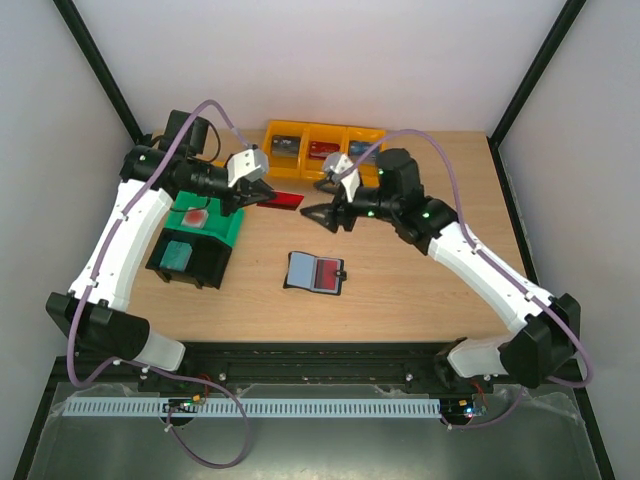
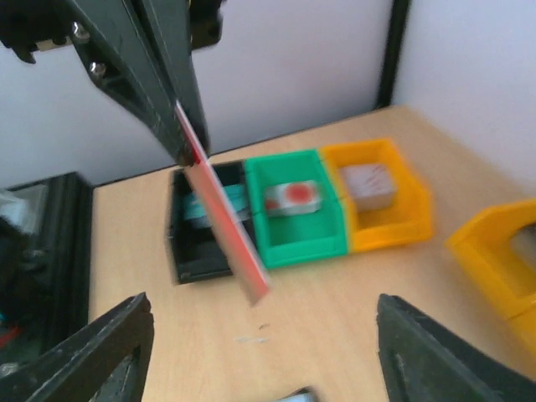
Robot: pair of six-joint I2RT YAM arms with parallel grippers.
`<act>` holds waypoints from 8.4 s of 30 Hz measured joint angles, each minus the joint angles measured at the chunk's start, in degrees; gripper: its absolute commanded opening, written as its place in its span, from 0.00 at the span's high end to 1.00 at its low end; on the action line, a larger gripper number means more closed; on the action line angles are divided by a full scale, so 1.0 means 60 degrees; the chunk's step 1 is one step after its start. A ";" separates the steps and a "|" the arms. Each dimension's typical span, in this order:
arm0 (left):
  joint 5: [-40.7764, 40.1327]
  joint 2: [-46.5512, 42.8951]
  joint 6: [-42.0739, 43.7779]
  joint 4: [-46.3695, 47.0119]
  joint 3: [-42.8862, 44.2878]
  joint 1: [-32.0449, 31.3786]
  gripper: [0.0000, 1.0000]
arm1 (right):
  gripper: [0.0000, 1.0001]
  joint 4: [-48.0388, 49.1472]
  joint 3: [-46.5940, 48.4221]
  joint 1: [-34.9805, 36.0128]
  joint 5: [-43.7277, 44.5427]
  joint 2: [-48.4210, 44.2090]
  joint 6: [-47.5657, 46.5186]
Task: Take the credit cards out of the card holder
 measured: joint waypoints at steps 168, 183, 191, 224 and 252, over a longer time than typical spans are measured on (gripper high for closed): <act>-0.8805 -0.9981 -1.2979 1.0440 -1.3478 0.2335 0.01 | 0.42 0.3861 0.8845 -0.1676 0.9486 1.1846 -0.8171; -0.7286 -0.9912 -1.3191 1.1154 -1.3650 0.2353 0.01 | 0.35 0.3909 0.5508 -0.0994 0.7544 0.6932 -0.1122; -0.4590 -0.8761 -1.4772 1.1741 -1.3719 0.2189 0.01 | 0.35 0.4280 0.1960 -0.0404 0.7479 0.3268 0.3799; -0.2616 -0.2393 -1.4593 1.0775 -1.2531 -0.0026 0.01 | 0.45 0.1945 -0.4681 0.1249 0.5359 0.2557 0.7399; -0.2065 -0.0142 -1.5671 1.5427 -1.3034 -0.0310 0.08 | 0.45 0.2073 -0.2830 0.1282 0.4714 0.4306 0.6076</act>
